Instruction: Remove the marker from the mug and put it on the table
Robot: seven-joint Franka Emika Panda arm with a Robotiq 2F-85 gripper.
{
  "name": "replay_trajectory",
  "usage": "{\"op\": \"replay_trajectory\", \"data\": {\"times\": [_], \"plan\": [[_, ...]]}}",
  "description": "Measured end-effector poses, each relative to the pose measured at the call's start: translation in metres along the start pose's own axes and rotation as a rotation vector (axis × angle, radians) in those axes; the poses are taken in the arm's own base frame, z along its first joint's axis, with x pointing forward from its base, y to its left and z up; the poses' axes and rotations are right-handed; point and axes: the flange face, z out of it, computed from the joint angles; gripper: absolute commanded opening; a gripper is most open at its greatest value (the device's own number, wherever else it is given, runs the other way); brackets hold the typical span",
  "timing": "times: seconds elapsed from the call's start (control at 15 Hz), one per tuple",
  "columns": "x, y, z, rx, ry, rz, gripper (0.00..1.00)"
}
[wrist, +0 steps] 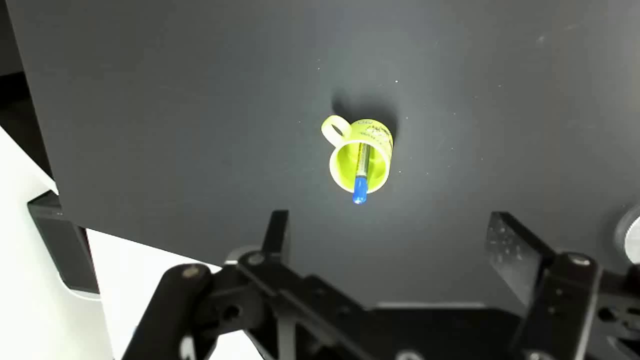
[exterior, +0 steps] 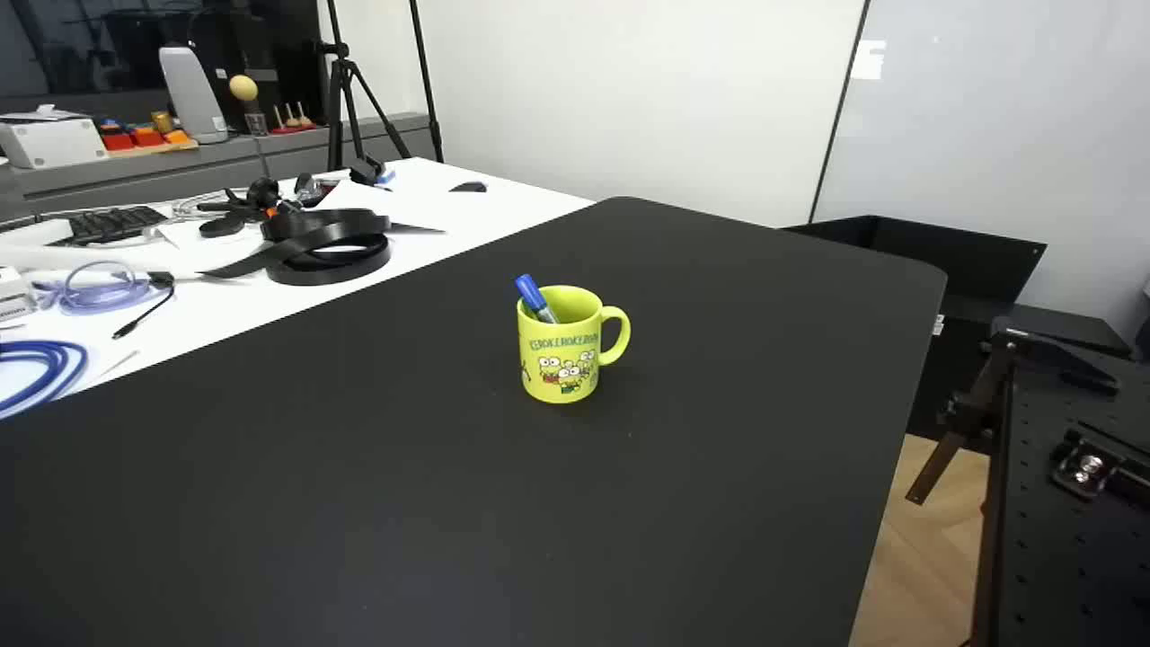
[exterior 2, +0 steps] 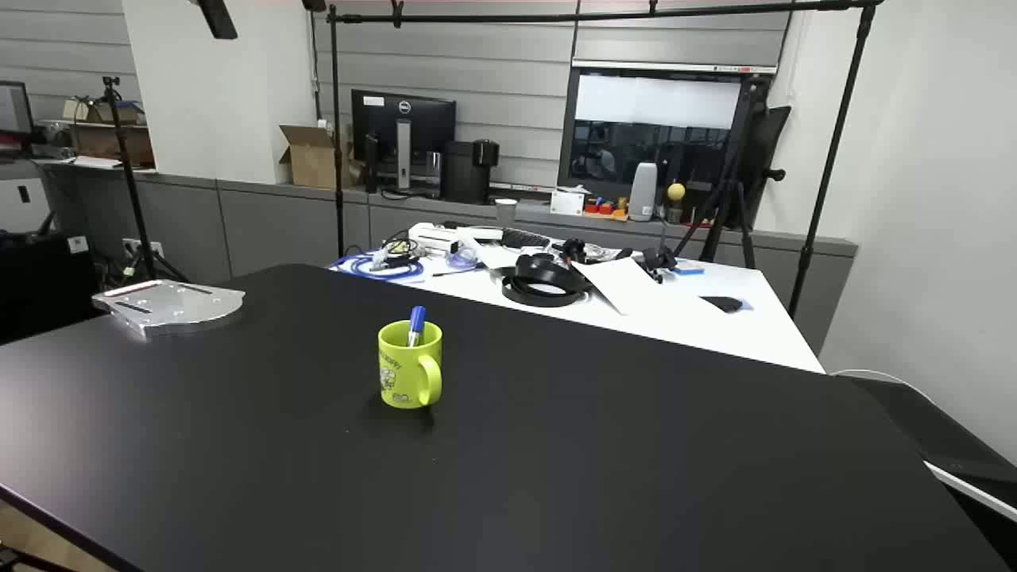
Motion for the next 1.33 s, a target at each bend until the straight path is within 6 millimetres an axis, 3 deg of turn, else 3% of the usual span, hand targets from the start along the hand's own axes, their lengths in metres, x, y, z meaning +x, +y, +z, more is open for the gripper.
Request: {"op": "replay_trajectory", "data": {"times": [0.87,1.13,1.33], "plan": [[0.001,0.001,0.0,-0.006,0.004,-0.001,1.0],[0.013,0.025,0.016,-0.106,0.048,-0.014,1.0],[0.025,0.057,0.049,-0.167,0.065,-0.016,1.0]]}}
